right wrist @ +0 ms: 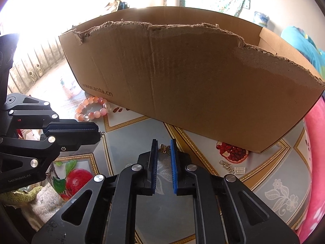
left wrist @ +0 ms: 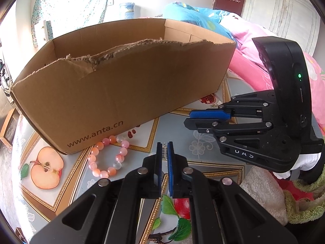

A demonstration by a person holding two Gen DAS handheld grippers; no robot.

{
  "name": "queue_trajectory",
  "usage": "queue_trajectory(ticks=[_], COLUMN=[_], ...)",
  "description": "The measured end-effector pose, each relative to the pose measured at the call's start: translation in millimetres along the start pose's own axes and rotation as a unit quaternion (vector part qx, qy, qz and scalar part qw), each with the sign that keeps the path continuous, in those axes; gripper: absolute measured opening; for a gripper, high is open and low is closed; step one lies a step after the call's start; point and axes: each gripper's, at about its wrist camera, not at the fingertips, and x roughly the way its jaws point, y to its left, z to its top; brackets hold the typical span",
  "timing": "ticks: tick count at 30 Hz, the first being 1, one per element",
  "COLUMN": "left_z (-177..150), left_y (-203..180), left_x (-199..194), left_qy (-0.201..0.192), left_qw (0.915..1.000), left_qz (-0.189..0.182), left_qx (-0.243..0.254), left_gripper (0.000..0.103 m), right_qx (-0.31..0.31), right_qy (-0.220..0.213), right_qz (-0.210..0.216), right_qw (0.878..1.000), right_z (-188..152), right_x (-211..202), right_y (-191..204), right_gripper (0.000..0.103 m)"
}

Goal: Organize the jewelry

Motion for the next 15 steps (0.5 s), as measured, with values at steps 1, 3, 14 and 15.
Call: queue_trajectory(ticks=[1,3,14,15], left_z=[0,0,4,6], left_y=[1,1,-7,-7], left_x=[0,0,-29,-36], left_qy=[0.000,0.000,-0.034,-0.043], left_qw=[1.0000,1.0000,0.9993,0.9990], left_qz=[0.000,0.001,-0.002,-0.006], left_qx=[0.000,0.001,0.011,0.012], left_gripper=[0.004,0.004,0.004,0.004], right_qx=[0.001,0.001,0.023,0.025], right_qy=[0.001,0.001,-0.038,-0.049], right_qz=[0.001,0.001,0.017,0.024], right_qw=[1.000,1.000,0.999,0.998], right_z=[0,1,-3,-1], right_x=[0,-1,-56,-64], right_y=[-1,-2,-19,-20], right_gripper=[0.010,0.010,0.010,0.010])
